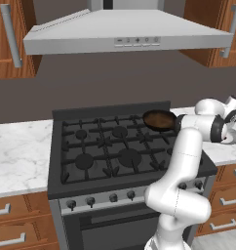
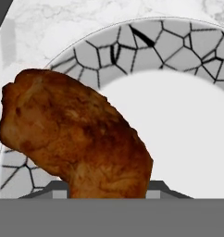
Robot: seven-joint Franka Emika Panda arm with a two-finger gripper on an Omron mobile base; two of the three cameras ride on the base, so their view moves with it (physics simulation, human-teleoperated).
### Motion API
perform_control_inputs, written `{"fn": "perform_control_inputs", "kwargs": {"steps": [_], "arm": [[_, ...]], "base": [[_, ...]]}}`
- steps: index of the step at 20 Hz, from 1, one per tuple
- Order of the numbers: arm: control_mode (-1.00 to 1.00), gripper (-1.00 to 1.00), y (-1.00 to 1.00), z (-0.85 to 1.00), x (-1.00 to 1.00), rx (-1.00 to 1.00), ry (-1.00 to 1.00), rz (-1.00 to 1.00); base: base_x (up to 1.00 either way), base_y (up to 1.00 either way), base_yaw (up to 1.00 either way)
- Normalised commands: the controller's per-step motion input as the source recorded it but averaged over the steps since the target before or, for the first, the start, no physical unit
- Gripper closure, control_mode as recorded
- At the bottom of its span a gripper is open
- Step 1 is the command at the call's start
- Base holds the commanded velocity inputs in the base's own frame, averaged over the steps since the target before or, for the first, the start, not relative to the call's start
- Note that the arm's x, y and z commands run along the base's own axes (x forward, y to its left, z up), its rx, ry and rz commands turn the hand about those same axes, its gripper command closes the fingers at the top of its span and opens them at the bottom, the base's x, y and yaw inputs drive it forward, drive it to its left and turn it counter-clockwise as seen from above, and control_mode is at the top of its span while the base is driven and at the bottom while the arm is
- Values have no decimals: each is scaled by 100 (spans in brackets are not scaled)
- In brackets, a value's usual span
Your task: Place the chicken drumstick on the plate and place the onion on the same plate.
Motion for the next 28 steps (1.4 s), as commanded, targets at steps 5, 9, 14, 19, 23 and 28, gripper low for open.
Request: {"fn": "perform_control_inputs", "kwargs": {"steps": [5,9,14,19,23,28], "arm": [[-100,100,0,-6,0,0,0,0],[-100,100,0,-3,0,0,0,0],[-100,100,0,-2,0,0,0,0],[-100,100,0,-4,2,0,0,0],[-100,100,0,-5,2,0,0,0],[-100,100,0,-1,2,0,0,1]], "base": [[0,0,0],[0,0,0],[0,0,0],[0,0,0],[0,0,0],[0,0,0]]}}
